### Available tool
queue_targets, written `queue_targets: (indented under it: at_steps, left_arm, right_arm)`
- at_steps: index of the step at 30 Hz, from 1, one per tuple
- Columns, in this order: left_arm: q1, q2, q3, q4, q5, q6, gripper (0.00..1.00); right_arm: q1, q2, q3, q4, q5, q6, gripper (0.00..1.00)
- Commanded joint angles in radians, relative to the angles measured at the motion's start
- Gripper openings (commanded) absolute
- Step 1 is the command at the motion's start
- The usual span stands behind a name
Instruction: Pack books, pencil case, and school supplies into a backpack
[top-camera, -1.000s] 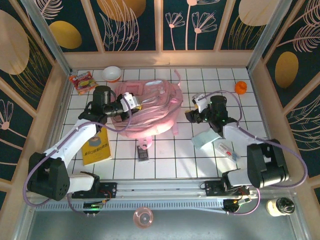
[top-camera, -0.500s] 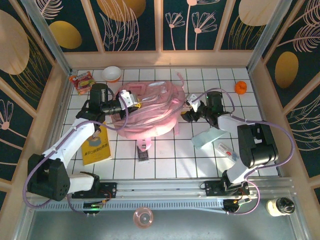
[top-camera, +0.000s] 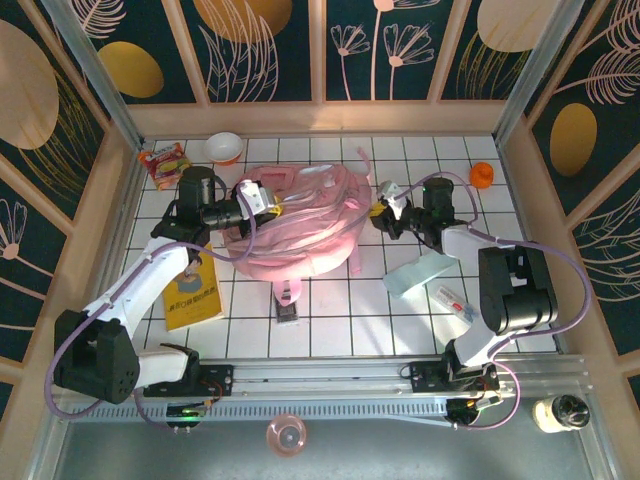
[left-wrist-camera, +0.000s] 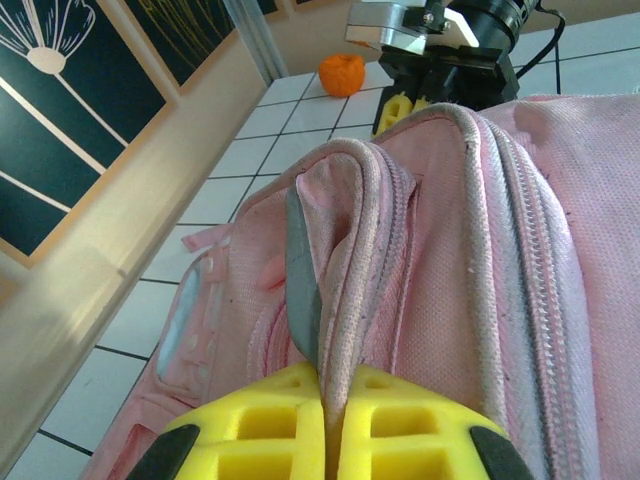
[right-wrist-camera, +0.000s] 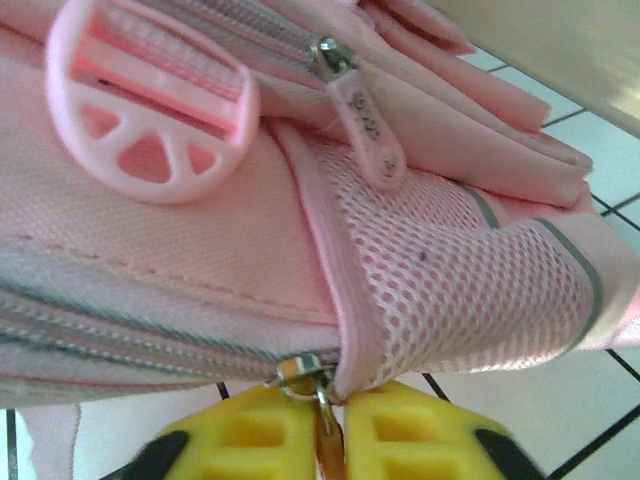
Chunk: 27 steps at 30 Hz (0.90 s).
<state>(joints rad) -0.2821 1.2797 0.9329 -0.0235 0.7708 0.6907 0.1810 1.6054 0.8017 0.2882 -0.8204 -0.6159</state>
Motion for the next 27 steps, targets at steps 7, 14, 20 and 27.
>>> queue_targets:
  at_steps: [7,14,20,27]
  left_arm:
    - [0.001,-0.049,-0.028,0.266,-0.214,-0.065,0.0]
    - [-0.084,-0.046,-0.04,0.258,-0.569,0.007,0.0]
    - [-0.129,-0.017,-0.033,0.258,-0.744,0.038,0.0]
    - [-0.144,0.011,-0.029,0.261,-0.861,0.044,0.0]
  right_arm:
    - [-0.005,-0.036,0.065,-0.101,-0.074,0.081,0.0]
    - [0.014,-0.032,0.142,-0.291,-0.063,0.164,0.0]
    - [0.051,-0.017,0.23,-0.483,-0.034,0.199,0.0]
    - [0.075,-0.025,0.273,-0.63,-0.069,0.262,0.0]
